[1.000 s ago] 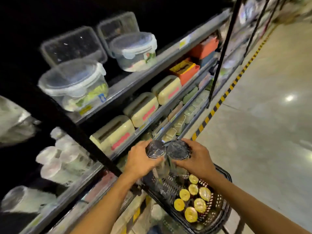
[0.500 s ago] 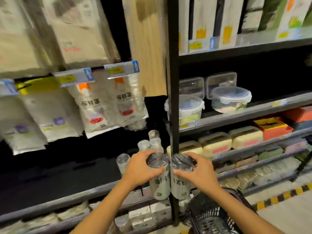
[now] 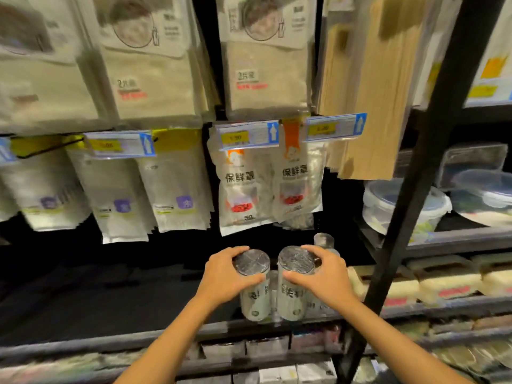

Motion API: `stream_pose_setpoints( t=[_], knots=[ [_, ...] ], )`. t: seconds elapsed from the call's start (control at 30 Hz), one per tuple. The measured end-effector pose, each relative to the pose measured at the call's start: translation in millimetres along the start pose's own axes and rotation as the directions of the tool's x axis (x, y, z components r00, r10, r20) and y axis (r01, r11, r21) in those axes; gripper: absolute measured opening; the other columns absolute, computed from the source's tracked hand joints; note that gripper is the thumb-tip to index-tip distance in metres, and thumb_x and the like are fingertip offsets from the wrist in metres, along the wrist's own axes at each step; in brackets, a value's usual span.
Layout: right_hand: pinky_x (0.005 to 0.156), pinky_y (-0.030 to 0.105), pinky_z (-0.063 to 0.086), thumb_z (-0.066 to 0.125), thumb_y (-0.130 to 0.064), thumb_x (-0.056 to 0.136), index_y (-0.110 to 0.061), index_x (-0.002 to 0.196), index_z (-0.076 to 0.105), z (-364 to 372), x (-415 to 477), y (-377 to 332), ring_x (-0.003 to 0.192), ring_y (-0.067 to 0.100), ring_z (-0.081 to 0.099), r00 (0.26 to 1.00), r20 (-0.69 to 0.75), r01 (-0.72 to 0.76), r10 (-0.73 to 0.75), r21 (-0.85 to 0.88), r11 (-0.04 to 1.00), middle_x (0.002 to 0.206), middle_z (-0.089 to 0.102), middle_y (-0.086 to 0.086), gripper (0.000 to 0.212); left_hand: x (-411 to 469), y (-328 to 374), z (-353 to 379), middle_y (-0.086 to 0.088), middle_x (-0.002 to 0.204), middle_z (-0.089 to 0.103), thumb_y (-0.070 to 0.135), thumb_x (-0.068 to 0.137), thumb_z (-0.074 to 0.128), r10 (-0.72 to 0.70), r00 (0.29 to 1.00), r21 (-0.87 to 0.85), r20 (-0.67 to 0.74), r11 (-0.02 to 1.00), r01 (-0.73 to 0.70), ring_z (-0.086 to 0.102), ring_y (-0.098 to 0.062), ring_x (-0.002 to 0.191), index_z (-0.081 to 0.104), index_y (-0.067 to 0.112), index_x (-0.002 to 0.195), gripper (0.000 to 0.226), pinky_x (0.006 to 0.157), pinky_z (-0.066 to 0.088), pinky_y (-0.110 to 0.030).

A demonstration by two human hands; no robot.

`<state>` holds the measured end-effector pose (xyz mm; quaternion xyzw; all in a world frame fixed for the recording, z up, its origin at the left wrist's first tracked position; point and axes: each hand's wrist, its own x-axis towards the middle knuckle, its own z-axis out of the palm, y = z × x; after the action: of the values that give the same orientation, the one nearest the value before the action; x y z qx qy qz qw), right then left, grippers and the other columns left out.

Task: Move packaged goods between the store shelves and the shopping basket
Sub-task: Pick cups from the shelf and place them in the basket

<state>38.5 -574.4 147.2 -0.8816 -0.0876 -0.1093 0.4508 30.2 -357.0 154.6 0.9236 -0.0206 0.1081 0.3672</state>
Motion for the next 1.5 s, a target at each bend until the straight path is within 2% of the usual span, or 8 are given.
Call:
stream_pose_setpoints(
  t=[0.1,0.5,0.67,0.83,1.07,1.2,1.37,1.5],
  knots=[
    [0.082,0.022,0.050,0.083,-0.046,0.061,-0.017,0.119,0.060,23.1,15.3,-4.3,0.097,0.009,0.062,0.999,-0.043,-0.013,0.014,0.008,1.000,0.105,0.065,-0.006,0.068,16.2,-22.7,-7.6,0.004,0.122,0.061,0.046,0.061,0.084,-0.010,1.000,-0.015,0.014,1.000,0.010,0.058,-0.010,0.109,0.057,0.022,0.128,0.076,0.093,0.048,-0.025],
    [0.080,0.016,0.041,0.087,-0.033,0.061,-0.019,0.120,0.060,61.7,75.9,25.9,0.094,0.008,0.059,0.978,-0.197,-0.058,0.066,0.046,0.997,0.099,0.062,-0.011,0.066,54.2,-85.2,42.1,0.006,0.122,0.060,0.032,0.054,0.090,-0.171,0.980,-0.130,0.106,0.974,0.184,0.058,-0.010,0.110,0.056,0.023,0.129,0.083,0.097,0.049,-0.030],
    [0.084,0.028,0.051,0.088,-0.032,0.060,-0.019,0.119,0.059,79.6,107.4,60.7,0.095,0.012,0.062,0.988,-0.130,-0.080,0.089,0.068,0.994,0.103,0.065,-0.005,0.067,65.4,-104.1,71.7,0.005,0.123,0.059,0.032,0.054,0.090,-0.238,0.959,-0.082,0.155,0.964,0.252,0.057,-0.012,0.112,0.055,0.022,0.128,0.082,0.099,0.046,-0.030],
    [0.083,0.024,0.045,0.086,-0.032,0.063,-0.018,0.120,0.057,101.3,129.8,88.2,0.094,0.012,0.058,0.990,0.027,-0.137,0.137,0.015,0.990,0.104,0.062,-0.004,0.066,67.8,-118.4,94.5,0.004,0.129,0.056,0.032,0.058,0.089,-0.293,0.930,-0.033,0.222,0.951,0.308,0.053,-0.013,0.117,0.053,0.021,0.131,0.082,0.101,0.042,-0.026],
    [0.101,0.032,0.041,0.083,-0.035,0.067,-0.012,0.136,0.046,135.1,130.2,119.4,0.121,0.022,0.051,0.932,0.233,-0.282,0.278,-0.016,0.959,0.128,0.056,0.005,0.082,68.5,-125.4,117.3,0.011,0.127,0.053,0.032,0.059,0.088,-0.309,0.904,-0.001,0.297,0.946,0.324,0.052,-0.009,0.116,0.053,0.024,0.131,0.080,0.099,0.041,-0.022],
    [0.099,0.032,0.041,0.082,-0.040,0.065,-0.006,0.132,0.049,149.9,128.4,126.8,0.119,0.028,0.051,0.915,0.263,-0.281,0.306,-0.128,0.951,0.127,0.056,0.012,0.081,65.6,-130.1,125.0,0.015,0.121,0.054,0.031,0.057,0.087,-0.338,0.899,-0.001,0.277,0.936,0.352,0.053,-0.006,0.112,0.055,0.028,0.127,0.077,0.093,0.040,-0.015],
    [0.096,0.032,0.040,0.079,-0.036,0.071,-0.003,0.133,0.046,158.8,126.7,128.7,0.116,0.031,0.053,0.911,0.265,-0.276,0.316,-0.178,0.944,0.125,0.056,0.016,0.078,66.8,-135.6,124.1,0.014,0.116,0.057,0.034,0.052,0.089,-0.373,0.884,-0.024,0.281,0.918,0.395,0.057,-0.007,0.106,0.057,0.029,0.123,0.078,0.097,0.046,-0.029],
    [0.099,0.031,0.036,0.073,-0.036,0.077,-0.001,0.139,0.038,159.7,126.3,129.1,0.122,0.031,0.048,0.894,0.289,-0.297,0.342,-0.188,0.936,0.134,0.050,0.018,0.079,67.7,-136.6,124.4,0.014,0.118,0.055,0.031,0.055,0.089,-0.380,0.878,0.000,0.291,0.918,0.397,0.054,-0.008,0.110,0.053,0.027,0.127,0.080,0.100,0.043,-0.027]
  ],
)
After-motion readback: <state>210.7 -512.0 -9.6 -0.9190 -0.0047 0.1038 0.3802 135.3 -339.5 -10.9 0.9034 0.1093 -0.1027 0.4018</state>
